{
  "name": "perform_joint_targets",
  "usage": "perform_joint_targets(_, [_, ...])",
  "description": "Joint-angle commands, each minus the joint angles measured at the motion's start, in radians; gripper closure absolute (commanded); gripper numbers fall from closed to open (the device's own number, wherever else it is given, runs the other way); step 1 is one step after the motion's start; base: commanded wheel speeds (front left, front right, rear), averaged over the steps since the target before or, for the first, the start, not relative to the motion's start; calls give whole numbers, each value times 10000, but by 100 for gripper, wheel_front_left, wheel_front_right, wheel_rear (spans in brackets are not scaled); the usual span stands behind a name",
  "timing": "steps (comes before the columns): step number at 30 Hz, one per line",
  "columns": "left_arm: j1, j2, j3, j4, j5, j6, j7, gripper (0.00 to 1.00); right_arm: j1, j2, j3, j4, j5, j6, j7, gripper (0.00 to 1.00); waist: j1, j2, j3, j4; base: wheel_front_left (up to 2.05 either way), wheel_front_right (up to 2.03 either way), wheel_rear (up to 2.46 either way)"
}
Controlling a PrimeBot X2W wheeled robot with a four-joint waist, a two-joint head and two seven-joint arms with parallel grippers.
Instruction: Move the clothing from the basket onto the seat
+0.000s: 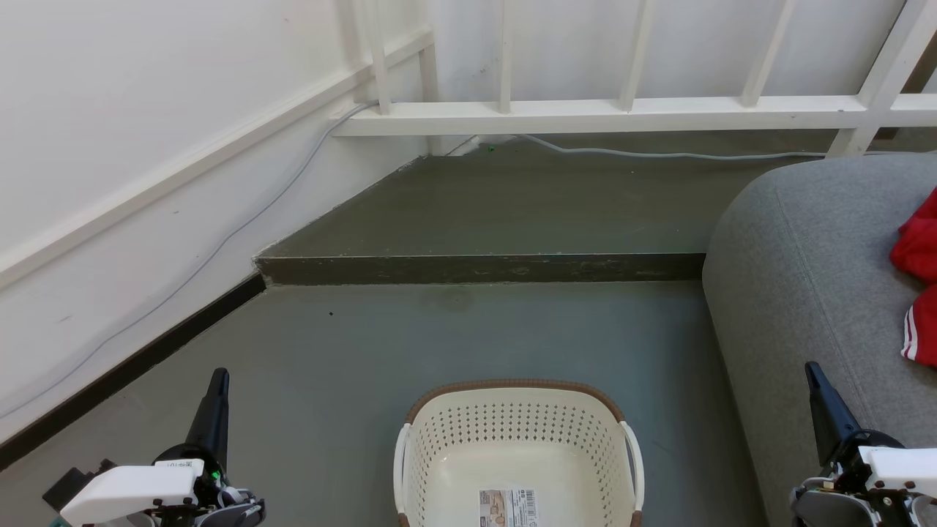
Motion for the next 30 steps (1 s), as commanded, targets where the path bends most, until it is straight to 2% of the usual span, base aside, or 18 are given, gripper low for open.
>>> perform_joint_targets(1, [-566,116,324,-282,-39,-75,61,100,-366,-104,172,-322,113,44,78,100,0,-1,0,0,0,0,0])
perform_joint_targets(30, [-566,116,324,-283,-39,-75,61,100,-366,-104,172,-322,114,44,77,100,0,-1,0,0,0,0,0])
